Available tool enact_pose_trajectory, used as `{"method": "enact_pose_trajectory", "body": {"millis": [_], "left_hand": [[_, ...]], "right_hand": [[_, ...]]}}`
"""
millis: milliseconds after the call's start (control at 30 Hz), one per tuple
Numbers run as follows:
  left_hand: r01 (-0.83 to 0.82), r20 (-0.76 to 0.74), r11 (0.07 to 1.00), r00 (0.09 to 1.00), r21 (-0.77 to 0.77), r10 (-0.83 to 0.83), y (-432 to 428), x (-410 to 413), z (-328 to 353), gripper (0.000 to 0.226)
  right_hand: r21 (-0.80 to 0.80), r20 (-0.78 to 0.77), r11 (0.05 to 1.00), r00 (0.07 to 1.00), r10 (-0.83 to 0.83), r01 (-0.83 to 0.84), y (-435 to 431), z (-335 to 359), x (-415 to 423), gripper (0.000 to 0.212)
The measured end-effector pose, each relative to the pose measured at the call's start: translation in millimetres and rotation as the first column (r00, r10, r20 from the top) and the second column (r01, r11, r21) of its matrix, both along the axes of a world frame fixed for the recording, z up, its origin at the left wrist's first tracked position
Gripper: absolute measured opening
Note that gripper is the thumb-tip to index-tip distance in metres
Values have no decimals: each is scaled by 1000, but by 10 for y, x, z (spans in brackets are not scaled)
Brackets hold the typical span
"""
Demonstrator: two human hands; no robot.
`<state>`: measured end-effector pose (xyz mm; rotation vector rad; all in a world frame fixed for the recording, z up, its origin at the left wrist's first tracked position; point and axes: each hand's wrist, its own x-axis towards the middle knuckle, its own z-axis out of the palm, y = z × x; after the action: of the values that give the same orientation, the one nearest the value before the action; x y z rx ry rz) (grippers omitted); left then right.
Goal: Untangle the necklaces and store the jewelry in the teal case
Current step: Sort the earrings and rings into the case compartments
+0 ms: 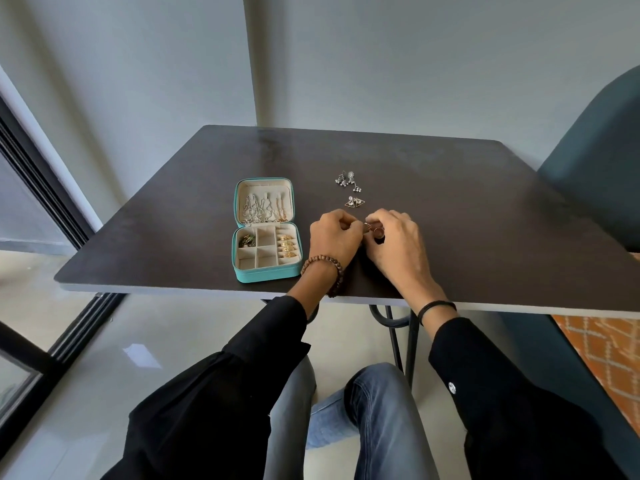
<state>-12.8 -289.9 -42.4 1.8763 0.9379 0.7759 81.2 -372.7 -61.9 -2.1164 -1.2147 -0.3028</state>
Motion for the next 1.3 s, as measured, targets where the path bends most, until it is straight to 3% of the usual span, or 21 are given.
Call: {"method": "enact_pose_trajectory", "body": {"millis": [233,467,600,833,1000,1200,1300], "left_hand": [[-10,-15,998,1000,-58,9,-46,48,15,23],[-13,39,994,999,-106,17,-115,22,86,36],[-15,112,965,993,-262,45,-126,12,122,45],[15,196,932,979,-361,60,-53,11,77,29],[54,214,923,976,-381,31,-86,9,68,26],[65,268,933,963,-355,35,-71,2,25,24],[106,341,919,939,-380,32,-77,-29,16,22]], "right_hand": [[8,16,1000,1000,27,-27,7,-29,29,7],[100,-150,995,988,26,-11,-23,-32,49,16],[115,-186,991,979,82,-61,-29,-11,45,26],[175,-318,984,943,100,-45,-64,-2,69,23],[213,-317,976,942,111,-43,-74,3,65,23],[274,-373,962,919,129,-24,-79,10,48,6],[257,-378,966,916,134,-35,-93,41,24,15]]}}
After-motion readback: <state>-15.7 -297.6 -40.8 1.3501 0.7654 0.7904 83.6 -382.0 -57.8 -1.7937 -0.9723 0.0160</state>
